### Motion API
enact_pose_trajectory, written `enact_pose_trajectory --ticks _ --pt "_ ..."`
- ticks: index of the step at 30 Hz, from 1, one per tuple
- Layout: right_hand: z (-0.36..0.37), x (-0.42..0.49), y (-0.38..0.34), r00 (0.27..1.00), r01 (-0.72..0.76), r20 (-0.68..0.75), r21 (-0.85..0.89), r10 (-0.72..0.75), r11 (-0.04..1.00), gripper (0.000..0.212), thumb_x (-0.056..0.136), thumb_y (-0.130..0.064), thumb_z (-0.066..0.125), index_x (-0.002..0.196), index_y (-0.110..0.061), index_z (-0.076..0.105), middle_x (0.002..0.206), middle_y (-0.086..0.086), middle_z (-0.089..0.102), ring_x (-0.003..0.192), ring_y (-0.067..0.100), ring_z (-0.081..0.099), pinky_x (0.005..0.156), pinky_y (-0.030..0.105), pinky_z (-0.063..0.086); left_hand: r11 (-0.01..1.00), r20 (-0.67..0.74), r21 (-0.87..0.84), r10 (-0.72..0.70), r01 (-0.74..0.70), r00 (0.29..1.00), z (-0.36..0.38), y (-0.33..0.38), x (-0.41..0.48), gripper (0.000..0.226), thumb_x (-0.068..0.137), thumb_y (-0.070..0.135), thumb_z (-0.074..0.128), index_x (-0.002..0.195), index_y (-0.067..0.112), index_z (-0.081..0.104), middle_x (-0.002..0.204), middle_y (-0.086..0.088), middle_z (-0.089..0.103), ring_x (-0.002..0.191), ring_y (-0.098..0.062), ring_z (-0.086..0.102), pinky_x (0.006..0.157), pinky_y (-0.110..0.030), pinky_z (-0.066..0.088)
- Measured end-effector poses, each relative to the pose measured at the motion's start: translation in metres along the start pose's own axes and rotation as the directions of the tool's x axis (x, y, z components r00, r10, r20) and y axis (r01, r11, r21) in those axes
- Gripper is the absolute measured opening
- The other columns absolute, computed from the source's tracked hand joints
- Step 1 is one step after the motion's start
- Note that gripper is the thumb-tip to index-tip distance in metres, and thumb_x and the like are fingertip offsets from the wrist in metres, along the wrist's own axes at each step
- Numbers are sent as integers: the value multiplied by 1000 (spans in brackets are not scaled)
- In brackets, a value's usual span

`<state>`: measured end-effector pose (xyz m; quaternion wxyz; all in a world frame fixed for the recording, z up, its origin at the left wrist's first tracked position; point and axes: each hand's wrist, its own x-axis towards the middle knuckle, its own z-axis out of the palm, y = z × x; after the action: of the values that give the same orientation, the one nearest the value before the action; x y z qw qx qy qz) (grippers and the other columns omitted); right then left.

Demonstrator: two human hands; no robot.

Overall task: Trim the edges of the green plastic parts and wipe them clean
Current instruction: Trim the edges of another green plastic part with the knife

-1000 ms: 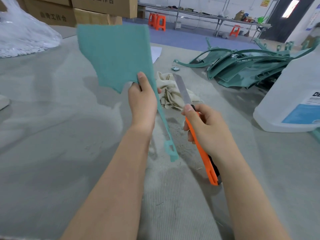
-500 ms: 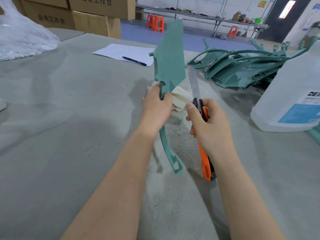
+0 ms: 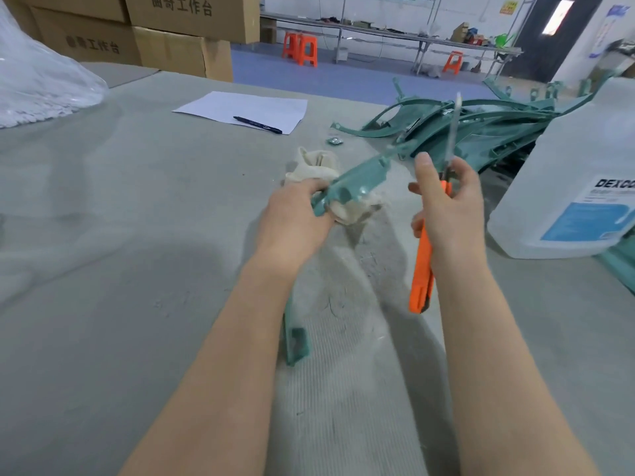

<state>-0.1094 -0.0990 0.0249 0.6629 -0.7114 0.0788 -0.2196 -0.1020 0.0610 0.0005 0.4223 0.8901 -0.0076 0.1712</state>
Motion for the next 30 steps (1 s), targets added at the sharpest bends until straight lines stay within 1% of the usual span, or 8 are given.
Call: enact_pose_trajectory --ticks 5,8,10,12,16,22,25,30 --pt "-15 7 16 996 -88 27 2 88 996 26 92 -42 62 115 -40 51 94 15 59 42 8 43 45 20 41 992 331 -96 105 -78 938 -1 2 2 19 86 21 65 96 36 67 72 23 60 62 16 52 56 1 35" --pt "-21 9 16 989 -67 133 58 59 996 4 92 -32 64 90 -30 61 72 -3 51 42 10 40 45 22 35 975 534 -217 73 53 843 -4 5 -3 14 90 20 63 86 33 61 52 22 59 42 5 46 45 -7 37" --pt "-26 11 17 983 -87 172 106 68 991 10 93 -26 65 86 -21 60 66 -5 47 41 10 36 43 21 31 936 636 -305 64 174 769 -9 8 -5 11 92 32 60 88 24 65 73 11 72 42 -1 46 42 -14 40" --pt "-31 14 18 982 -144 148 163 120 976 16 92 -24 66 80 -19 57 67 -4 48 40 9 34 42 19 29 819 694 -455 81 348 716 -13 7 -4 40 90 53 49 92 18 67 91 -7 74 45 -6 50 41 -16 43" --pt "-30 15 18 953 -299 60 359 297 884 22 93 -24 66 77 -16 52 50 -8 49 36 6 37 37 16 33 411 620 -744 129 527 774 -18 1 6 61 87 62 35 100 11 67 96 -14 74 69 -16 67 64 -25 55" --pt "5 -2 17 961 -275 145 382 236 882 16 93 -12 63 80 -14 54 52 -5 52 36 6 39 37 17 34 321 362 -880 -25 350 932 14 15 1 28 95 24 54 121 15 57 112 -2 69 100 -18 68 88 -35 55" --pt "16 -11 14 959 -140 264 149 97 979 10 92 -15 64 86 -15 56 70 8 54 37 9 40 39 19 34 143 349 -908 -258 393 901 16 10 4 38 95 22 57 131 8 55 122 -11 66 107 -24 66 92 -40 54" --pt "12 -17 4 923 -114 381 140 53 984 30 95 -46 55 89 -17 61 77 2 71 39 11 40 40 19 33 109 316 -905 -476 412 821 8 -10 12 31 90 27 66 116 10 64 112 -8 70 93 -23 69 88 -38 55"
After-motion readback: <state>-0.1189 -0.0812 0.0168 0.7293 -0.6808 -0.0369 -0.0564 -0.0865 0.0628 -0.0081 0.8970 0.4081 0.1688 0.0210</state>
